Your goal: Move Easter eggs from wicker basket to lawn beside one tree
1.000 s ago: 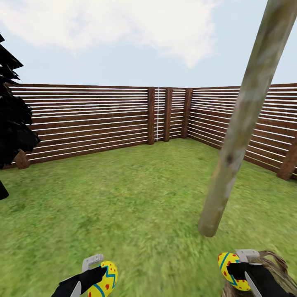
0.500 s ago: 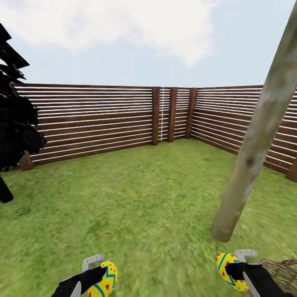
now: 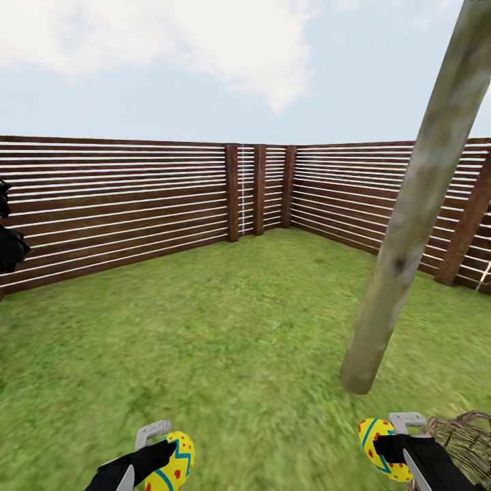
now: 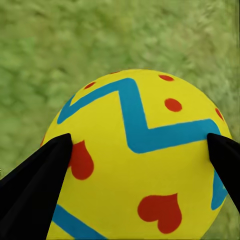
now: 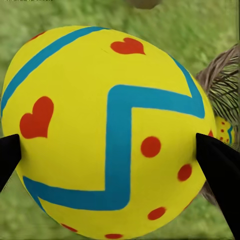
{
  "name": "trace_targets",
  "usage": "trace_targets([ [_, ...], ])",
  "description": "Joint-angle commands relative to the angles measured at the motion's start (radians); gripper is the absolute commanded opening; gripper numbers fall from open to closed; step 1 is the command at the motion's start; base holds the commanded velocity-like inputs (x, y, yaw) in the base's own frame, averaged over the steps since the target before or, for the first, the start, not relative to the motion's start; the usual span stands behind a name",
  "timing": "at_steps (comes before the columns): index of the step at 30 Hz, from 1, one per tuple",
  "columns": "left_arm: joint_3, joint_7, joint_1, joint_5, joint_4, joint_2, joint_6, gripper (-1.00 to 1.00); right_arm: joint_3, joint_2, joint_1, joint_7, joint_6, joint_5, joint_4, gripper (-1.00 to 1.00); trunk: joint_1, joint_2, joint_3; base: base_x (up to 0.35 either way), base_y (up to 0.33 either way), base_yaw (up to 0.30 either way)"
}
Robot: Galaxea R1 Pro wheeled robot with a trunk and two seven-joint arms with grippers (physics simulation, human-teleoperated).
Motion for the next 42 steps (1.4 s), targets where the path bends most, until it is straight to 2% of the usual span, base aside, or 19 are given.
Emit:
trace_targets([
  [1,0.008,-0.006,0.000,0.005,-0.002,-0.001,0.009,-1.00,0.002,-0.001,-0.001,-0.003,0.005,-0.008,-0.001,-1.00,0.000,-0.001,-0.001,0.191,0.309,-0.300],
  [42,0.007,-0.006,0.000,0.005,-0.002,-0.001,0.009,-1.00,-0.003,-0.003,-0.001,-0.003,0.007,-0.012,-0.001,-1.00,0.000,-0.001,-0.001,0.188,0.309,-0.300],
])
